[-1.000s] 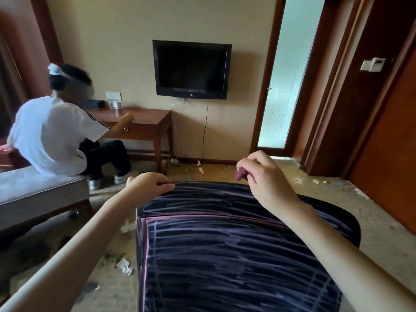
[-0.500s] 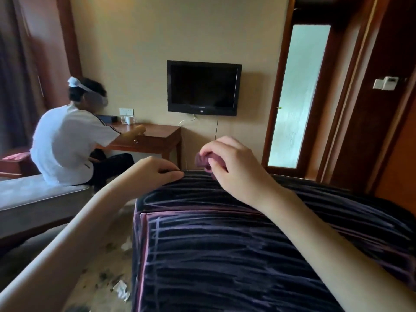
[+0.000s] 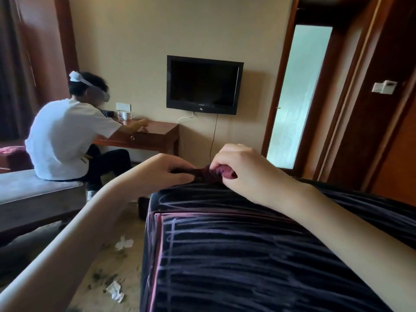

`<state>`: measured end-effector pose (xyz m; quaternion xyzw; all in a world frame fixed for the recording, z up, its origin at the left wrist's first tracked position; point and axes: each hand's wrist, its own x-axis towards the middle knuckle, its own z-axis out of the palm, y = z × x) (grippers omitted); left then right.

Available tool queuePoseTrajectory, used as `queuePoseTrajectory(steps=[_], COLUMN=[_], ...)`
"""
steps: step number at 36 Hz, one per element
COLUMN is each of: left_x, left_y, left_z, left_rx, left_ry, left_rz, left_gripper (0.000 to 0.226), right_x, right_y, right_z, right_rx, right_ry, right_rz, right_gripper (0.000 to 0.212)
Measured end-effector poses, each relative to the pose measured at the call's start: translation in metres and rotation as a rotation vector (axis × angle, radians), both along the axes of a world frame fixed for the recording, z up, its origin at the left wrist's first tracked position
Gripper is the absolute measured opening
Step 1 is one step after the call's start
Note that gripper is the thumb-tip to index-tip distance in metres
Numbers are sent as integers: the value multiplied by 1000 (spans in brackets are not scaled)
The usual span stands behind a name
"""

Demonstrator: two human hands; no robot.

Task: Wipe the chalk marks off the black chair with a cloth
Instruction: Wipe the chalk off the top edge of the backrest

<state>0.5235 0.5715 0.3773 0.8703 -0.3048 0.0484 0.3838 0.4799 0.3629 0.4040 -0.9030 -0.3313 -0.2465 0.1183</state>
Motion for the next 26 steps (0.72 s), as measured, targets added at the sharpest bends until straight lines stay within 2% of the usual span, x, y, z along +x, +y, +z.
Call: queuePoseTrajectory(steps=[10,14,20,26], left_x=[7,8,10,22], left_y=[-5,-11,-33,-52], left_z=[-3,-3,-5,-4], left_rx=[-50,-32,-77,-35], left_ry=[25,-8,-27,-14], left_rz=[-67,-83,-110,-146], left_gripper=[18,20,18,18], right_x=[-19,-20,-15,-12], right_y=[-67,-58,-23,-28], right_z=[0,0,7,5], right_rx=[23,-30,-11,-153], right_ry=[-33,-63,-30,3], right_rz=[-142,-170,-133,-247], right_gripper=[26,22,26,22])
